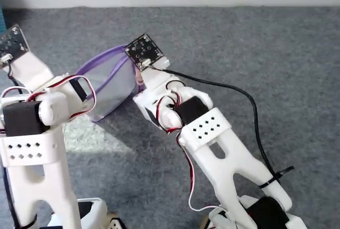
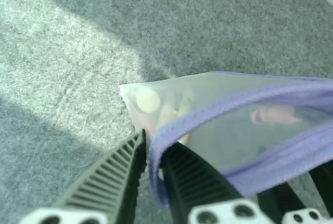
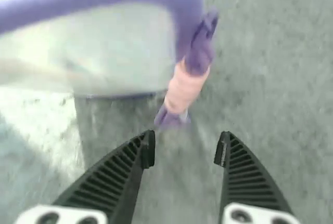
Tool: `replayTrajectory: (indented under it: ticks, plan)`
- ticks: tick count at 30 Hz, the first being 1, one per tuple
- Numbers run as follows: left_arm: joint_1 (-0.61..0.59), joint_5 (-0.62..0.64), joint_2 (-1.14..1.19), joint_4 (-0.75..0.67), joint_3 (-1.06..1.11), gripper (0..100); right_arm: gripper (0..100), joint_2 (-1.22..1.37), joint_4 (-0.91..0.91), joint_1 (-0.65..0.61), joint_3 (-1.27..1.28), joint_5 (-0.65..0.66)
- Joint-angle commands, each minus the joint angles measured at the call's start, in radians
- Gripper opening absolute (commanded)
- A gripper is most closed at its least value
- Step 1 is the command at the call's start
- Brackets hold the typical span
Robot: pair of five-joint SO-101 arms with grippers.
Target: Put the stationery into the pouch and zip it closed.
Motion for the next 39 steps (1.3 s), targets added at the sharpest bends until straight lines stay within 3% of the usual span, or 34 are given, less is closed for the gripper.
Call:
replayTrajectory:
  ticks: [1,15,22,27,31,34,39]
  plan:
    - [-0.005,0.005,0.028,-0.012,-0.010,1,19.5,-0.033,-0.127,0.012,0.009,0.012]
    - [0.000,0.005,0.029,-0.048,-0.010,1,19.2,0.053,-0.283,0.021,0.009,0.014]
    - [0.000,0.005,0.029,-0.046,-0.008,1,3.6,0.059,-0.341,0.030,0.008,0.015]
    - [0.002,0.005,0.029,-0.046,-0.008,1,5.5,0.073,-0.348,0.031,0.012,0.015]
    - [0.002,0.005,0.029,-0.044,-0.008,1,0.9,0.093,-0.346,0.044,0.012,0.061]
    - [0.002,-0.014,0.029,-0.046,-0.008,1,0.8,0.082,-0.294,0.047,0.005,0.071]
    - [-0.002,-0.218,0.029,-0.117,-0.008,2,0.8,-0.031,-0.068,0.048,-0.018,0.017]
